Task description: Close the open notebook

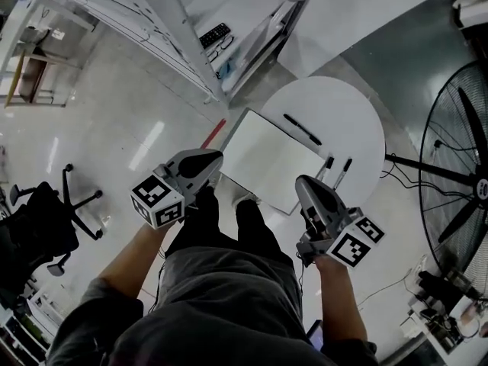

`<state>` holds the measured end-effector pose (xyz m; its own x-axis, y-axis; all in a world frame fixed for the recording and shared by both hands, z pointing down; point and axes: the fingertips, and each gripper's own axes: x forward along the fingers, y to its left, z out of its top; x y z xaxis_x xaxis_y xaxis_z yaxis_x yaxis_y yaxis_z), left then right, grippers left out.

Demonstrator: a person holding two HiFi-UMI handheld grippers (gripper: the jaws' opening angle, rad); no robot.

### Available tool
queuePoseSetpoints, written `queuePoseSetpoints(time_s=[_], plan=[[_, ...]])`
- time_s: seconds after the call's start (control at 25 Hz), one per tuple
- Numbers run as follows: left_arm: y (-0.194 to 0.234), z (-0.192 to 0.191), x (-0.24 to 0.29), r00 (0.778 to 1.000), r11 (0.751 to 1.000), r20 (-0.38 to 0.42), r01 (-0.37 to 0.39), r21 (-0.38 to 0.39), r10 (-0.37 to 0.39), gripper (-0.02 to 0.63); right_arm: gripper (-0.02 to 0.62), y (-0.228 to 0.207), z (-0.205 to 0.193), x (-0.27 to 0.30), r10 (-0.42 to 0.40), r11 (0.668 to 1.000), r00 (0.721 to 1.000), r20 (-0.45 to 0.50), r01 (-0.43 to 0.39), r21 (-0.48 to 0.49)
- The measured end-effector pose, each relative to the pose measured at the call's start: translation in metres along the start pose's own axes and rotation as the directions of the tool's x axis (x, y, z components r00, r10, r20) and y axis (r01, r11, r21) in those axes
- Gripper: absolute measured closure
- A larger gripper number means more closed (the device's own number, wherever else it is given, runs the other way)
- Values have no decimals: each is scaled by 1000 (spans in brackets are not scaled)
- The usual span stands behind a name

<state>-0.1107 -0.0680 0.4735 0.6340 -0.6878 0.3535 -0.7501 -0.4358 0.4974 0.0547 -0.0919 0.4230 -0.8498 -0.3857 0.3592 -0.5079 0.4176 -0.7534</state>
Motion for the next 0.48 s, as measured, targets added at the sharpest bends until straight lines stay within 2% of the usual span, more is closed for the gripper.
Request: queuePoseSetpoints(time_s=[0.16,0.48], plan=[[11,-24,-2,999,998,-4,-54,-39,54,589,574,-9,-8,7,17,1000,998,-57,-17,-2],[43,-64,5,996,991,-16,-87,-101,86,588,574,-22,-28,25,17,1000,990,-142,-17,1]])
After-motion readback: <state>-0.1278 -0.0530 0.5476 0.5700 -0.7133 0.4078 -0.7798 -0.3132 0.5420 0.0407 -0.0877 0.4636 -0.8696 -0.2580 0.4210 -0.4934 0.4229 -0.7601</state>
